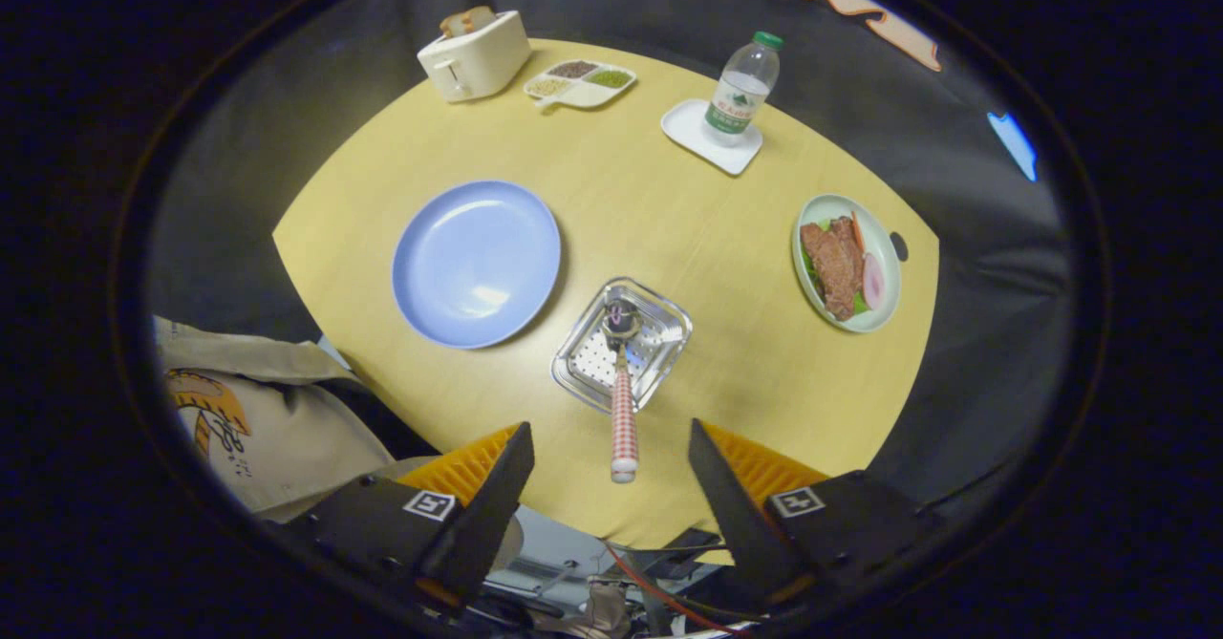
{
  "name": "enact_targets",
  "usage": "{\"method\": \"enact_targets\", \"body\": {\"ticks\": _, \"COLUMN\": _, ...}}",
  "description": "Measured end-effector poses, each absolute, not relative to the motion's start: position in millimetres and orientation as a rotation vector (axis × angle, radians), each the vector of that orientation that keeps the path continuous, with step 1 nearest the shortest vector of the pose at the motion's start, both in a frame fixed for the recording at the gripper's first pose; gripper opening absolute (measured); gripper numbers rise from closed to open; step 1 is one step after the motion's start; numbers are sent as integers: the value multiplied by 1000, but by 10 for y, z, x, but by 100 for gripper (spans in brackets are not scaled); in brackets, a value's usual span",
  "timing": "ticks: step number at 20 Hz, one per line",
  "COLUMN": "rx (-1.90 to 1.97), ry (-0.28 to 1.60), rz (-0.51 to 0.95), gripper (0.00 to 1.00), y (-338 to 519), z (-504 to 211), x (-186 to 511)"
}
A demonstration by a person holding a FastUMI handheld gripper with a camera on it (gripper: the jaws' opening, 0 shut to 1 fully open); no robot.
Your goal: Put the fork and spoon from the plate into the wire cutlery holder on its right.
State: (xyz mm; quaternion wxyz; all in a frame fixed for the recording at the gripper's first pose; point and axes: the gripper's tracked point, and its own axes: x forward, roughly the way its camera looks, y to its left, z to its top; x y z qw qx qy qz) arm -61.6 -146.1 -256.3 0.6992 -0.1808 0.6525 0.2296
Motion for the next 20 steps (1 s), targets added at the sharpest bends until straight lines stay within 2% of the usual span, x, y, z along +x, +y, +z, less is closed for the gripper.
{"method": "enact_targets", "body": {"ticks": 2, "rx": -365, "ry": 1410, "rz": 477, "gripper": 98, "y": -1391, "z": -2525, "x": -619}}
{"method": "enact_targets", "body": {"ticks": 12, "rx": -110, "ry": 1099, "rz": 362, "gripper": 98, "y": -662, "z": -2063, "x": -614}}
{"method": "enact_targets", "body": {"ticks": 20, "rx": 7, "ry": 711, "rz": 212, "gripper": 98, "y": -330, "z": -1565, "x": -411}}
